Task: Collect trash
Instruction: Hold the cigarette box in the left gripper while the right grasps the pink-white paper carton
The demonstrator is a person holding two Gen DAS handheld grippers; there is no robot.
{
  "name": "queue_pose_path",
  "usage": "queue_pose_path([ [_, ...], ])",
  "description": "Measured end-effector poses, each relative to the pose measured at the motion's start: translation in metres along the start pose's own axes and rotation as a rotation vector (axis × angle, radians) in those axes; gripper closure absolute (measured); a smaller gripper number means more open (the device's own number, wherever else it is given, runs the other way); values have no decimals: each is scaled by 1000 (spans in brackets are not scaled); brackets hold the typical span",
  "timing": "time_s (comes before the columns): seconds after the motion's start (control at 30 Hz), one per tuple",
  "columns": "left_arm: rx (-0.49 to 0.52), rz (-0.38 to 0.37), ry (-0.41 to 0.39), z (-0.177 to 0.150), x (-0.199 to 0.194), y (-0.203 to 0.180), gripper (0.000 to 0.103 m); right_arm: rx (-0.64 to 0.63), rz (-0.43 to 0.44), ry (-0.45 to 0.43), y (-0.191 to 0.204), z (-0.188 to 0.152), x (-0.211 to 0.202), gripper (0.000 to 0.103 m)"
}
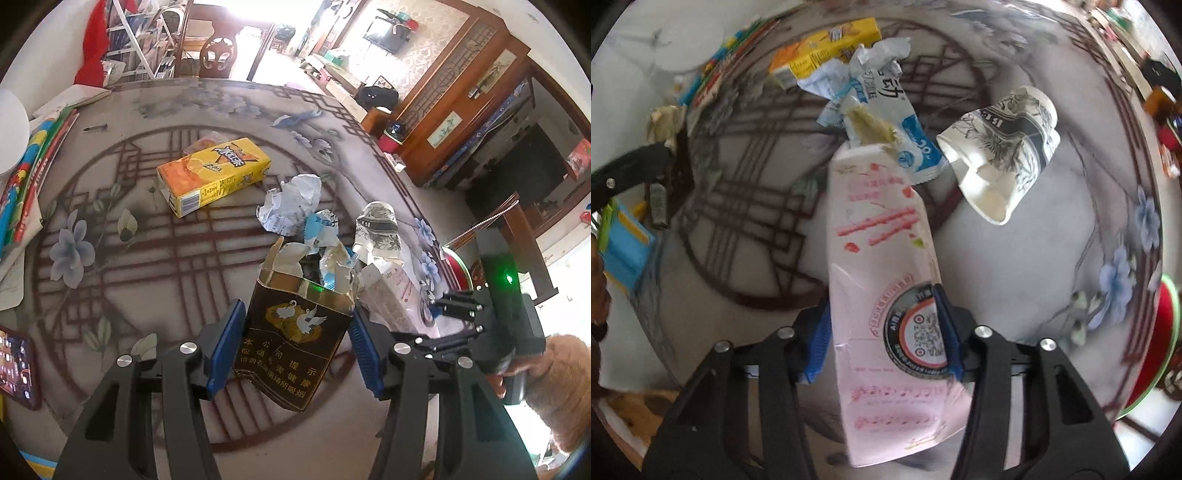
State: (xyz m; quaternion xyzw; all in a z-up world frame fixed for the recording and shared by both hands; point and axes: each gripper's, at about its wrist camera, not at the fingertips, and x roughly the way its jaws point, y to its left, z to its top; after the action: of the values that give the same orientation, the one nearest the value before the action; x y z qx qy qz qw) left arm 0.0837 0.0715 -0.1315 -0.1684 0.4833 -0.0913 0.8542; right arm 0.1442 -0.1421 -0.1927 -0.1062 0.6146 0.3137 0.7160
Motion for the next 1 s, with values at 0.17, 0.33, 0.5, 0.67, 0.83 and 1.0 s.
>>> queue_pose_path([
  [0.17, -14, 9, -6, 0, -1, 4, 49, 96, 74, -99, 24, -20, -23, 57],
  [0.33, -27, 13, -8, -1, -2, 5, 49, 211, -6, -241, 39, -45, -47, 57],
  [0.5, -18, 13, -21, -1, -4, -4, 49, 279, -29, -341, 44, -64, -71, 57],
  [0.67, 18, 20, -57, 2, -10, -23, 49, 300, -99, -454, 32, -73, -109, 57],
  [0.83, 74, 19, -109, 7, -19, -52, 49, 358, -154, -536, 19, -80, -128, 57],
  [1.0, 134, 29, -120, 2, -19, -73, 49, 411, -172, -597, 3, -93, -140, 56],
])
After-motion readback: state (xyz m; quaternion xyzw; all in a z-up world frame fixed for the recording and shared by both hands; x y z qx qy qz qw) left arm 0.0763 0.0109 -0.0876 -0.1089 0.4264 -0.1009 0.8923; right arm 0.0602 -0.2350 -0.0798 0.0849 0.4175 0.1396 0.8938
